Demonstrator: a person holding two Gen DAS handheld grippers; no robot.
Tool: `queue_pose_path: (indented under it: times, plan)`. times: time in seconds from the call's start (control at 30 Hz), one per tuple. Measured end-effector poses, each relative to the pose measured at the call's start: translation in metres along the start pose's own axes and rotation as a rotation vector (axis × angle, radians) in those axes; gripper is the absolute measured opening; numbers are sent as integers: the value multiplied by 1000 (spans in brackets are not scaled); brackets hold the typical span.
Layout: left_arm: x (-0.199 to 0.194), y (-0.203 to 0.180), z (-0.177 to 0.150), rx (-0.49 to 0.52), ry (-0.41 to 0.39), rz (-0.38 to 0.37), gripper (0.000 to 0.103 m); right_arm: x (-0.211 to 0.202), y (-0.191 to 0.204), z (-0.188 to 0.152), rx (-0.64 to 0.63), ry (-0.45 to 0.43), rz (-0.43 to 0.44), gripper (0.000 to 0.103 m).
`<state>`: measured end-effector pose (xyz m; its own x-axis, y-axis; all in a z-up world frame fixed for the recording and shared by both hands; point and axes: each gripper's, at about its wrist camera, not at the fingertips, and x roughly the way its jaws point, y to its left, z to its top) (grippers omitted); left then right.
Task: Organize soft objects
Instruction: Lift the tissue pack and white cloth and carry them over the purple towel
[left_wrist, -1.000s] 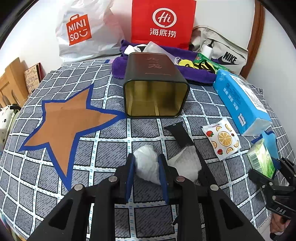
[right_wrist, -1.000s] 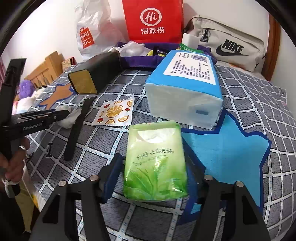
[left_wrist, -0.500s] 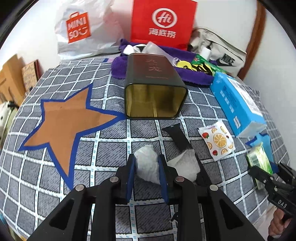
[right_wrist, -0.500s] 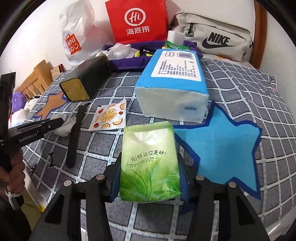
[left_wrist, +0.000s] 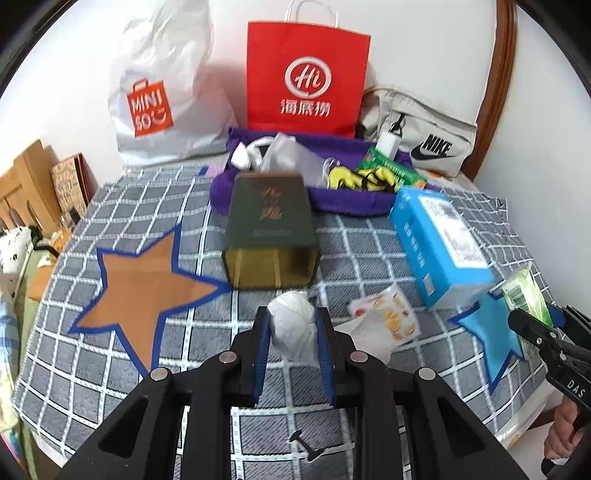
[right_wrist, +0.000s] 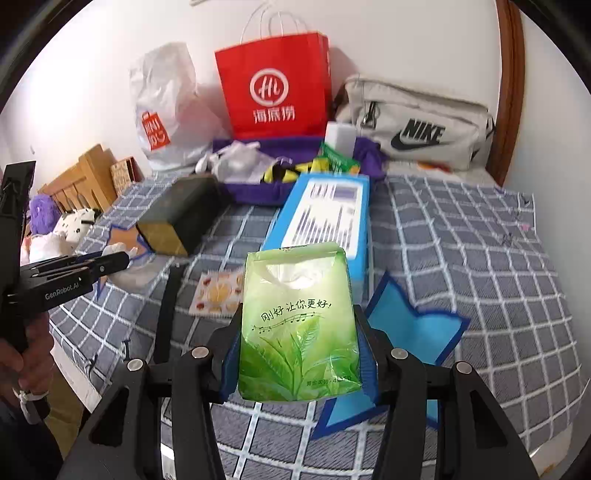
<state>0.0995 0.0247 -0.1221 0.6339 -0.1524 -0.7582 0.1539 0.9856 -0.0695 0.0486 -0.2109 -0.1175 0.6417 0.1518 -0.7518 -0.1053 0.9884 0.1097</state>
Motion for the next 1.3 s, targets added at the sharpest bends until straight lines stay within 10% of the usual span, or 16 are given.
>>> queue_pose_path:
  times: [1.3]
  plan:
    - [15,2,155,-28,-109,84,23,42,-18,175,-51,-106,82,52]
